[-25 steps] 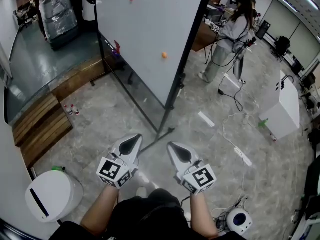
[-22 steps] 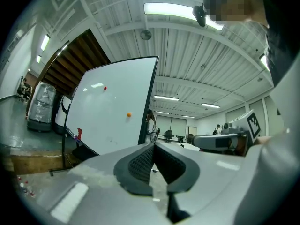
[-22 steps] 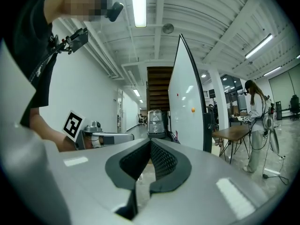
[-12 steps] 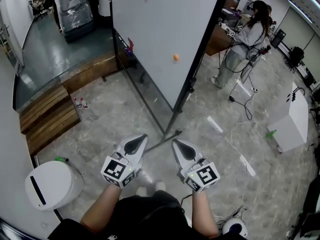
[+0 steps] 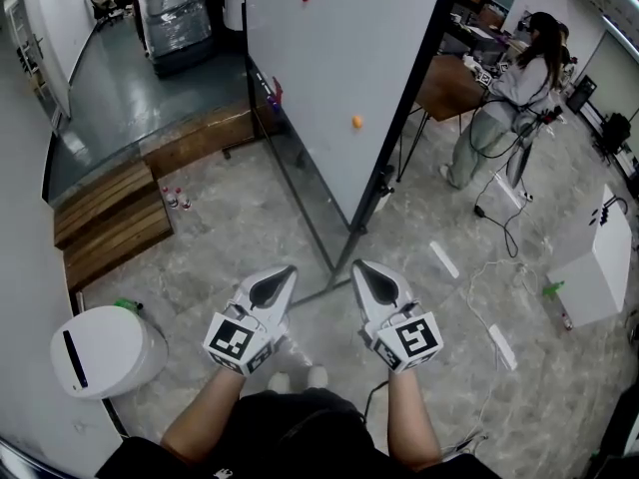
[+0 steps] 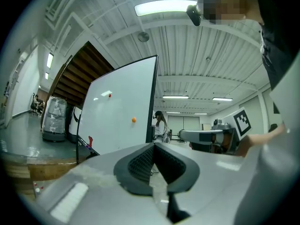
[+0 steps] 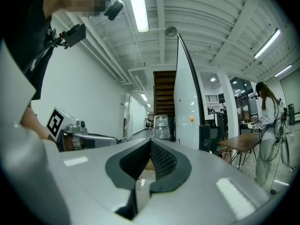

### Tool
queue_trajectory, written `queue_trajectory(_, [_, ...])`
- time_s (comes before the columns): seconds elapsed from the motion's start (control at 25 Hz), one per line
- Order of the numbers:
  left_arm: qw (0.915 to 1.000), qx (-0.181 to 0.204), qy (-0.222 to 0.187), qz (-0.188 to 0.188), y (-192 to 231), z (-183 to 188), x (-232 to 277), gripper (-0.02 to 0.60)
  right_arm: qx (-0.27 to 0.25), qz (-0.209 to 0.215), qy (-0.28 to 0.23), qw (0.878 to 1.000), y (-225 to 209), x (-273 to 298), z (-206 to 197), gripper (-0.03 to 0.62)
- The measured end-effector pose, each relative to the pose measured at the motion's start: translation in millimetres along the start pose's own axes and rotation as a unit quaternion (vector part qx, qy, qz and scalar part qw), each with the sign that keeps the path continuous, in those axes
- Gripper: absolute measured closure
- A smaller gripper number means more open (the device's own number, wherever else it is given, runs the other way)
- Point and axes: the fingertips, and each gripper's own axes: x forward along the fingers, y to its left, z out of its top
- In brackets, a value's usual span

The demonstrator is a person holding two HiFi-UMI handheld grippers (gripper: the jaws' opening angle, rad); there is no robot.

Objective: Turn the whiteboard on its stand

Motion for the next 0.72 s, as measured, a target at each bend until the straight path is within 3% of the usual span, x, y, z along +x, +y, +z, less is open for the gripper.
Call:
queue_trajectory(0.2, [0.9996,0.009,0.0,0.028,5.3,1.3,9.2,0.58,-0.029,-0.021,-0.017,0.999,-34.6,13.1,24.1,0.586])
queue_trajectory(0.4, [0.9991,-0.006,-0.004,0.041,7.2,-0.5,18.2,0.58,-0.039,-0.062,-0.046,0.996,-81.2,25.2,50.4,0.578])
queue_trajectory(0.48, [0.9991,-0.008,0.0,0.043,6.4,-4.9,19.4,0.578,-0.045,-0.072,-0.048,0.995,-96.1,33.2,54.7,0.506])
queue_trajectory(0.72, [0.9982,-0.014,0.018,0.055,8.4,-20.8,20.2,0.579,-0.052,-0.087,-0.045,0.994,-130.1,56.7,55.7,0.459])
